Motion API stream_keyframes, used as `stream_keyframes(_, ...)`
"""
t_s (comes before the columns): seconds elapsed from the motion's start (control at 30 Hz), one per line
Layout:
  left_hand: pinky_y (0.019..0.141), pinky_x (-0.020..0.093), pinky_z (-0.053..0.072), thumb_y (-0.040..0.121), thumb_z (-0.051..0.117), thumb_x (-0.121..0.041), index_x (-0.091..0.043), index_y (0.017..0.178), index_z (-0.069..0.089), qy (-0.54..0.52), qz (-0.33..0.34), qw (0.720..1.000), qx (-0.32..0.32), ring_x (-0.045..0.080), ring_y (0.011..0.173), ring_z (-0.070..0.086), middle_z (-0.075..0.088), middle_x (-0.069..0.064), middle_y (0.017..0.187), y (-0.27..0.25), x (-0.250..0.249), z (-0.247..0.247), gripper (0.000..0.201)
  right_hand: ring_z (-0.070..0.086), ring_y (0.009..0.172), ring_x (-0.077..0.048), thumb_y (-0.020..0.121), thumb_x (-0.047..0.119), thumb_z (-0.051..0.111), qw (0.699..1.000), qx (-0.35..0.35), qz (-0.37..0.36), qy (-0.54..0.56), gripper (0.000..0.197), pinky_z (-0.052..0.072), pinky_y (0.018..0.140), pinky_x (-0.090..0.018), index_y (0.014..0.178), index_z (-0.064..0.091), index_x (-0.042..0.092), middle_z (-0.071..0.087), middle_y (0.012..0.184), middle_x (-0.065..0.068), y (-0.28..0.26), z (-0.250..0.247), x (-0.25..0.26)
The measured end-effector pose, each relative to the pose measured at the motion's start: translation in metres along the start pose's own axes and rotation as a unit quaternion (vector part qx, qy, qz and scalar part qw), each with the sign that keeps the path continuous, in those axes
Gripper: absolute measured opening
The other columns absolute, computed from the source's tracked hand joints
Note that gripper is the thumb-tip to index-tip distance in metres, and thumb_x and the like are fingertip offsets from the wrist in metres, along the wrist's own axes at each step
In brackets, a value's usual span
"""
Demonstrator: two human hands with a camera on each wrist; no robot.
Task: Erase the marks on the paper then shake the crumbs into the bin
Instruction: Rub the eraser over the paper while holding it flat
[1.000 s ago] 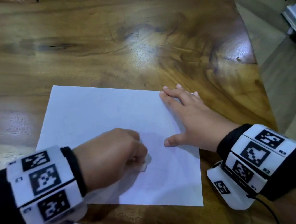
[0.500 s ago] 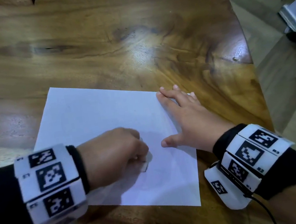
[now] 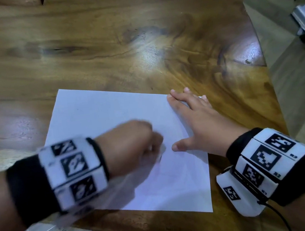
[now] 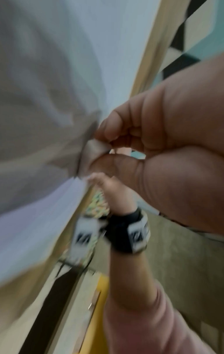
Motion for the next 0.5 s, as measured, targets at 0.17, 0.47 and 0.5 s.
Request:
stream_keyframes(0.17, 0.063, 0.025, 0.031, 0.081, 0.052, -0.026, -0.013, 0.081, 0.064, 0.019, -0.061, 0.995, -0.073, 0.018, 0.07, 0.044, 0.048, -0.002, 0.074, 0.034, 0.01, -0.035, 0.018, -0.022, 0.141, -0.008, 0.073, 0.048, 0.07, 1.0, -0.003, -0.003, 0.002, 0.109, -0.016, 0.111, -0.03, 0.148, -0.005, 0.027, -0.011, 0.155, 0.017, 0.0, 0.0, 0.0)
stream_keyframes(0.47, 0.06, 0.027, 0.039, 0.074, 0.057, -0.025, -0.018, 0.058, 0.052, -0.056, -0.053, 0.997, 0.007, 0.014, 0.065, 0.051, 0.049, -0.006, 0.066, -0.012, 0.0, 0.003, 0.018, -0.022, 0.141, -0.008, 0.074, 0.048, 0.07, 1.0, -0.002, 0.0, 0.001, 0.108, -0.015, 0.112, -0.031, 0.148, -0.006, 0.026, -0.012, 0.154, 0.018, 0.0, 0.0, 0.0)
stream_keyframes(0.5, 0.059, 0.026, 0.037, 0.076, 0.054, -0.029, -0.018, 0.061, 0.056, -0.049, -0.048, 0.998, -0.014, 0.018, 0.064, 0.05, 0.049, -0.003, 0.069, -0.003, 0.0, -0.006, 0.018, -0.022, 0.141, -0.008, 0.074, 0.048, 0.07, 1.0, -0.003, 0.001, 0.001, 0.108, -0.015, 0.112, -0.031, 0.148, -0.006, 0.026, -0.012, 0.155, 0.017, 0.0, 0.0, 0.0)
Point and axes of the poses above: each hand's wrist, its own y-axis towards the middle knuckle, its own z-axis out of the palm, x = y × z, the point moved 5 cm from there along y, towards the middle knuckle
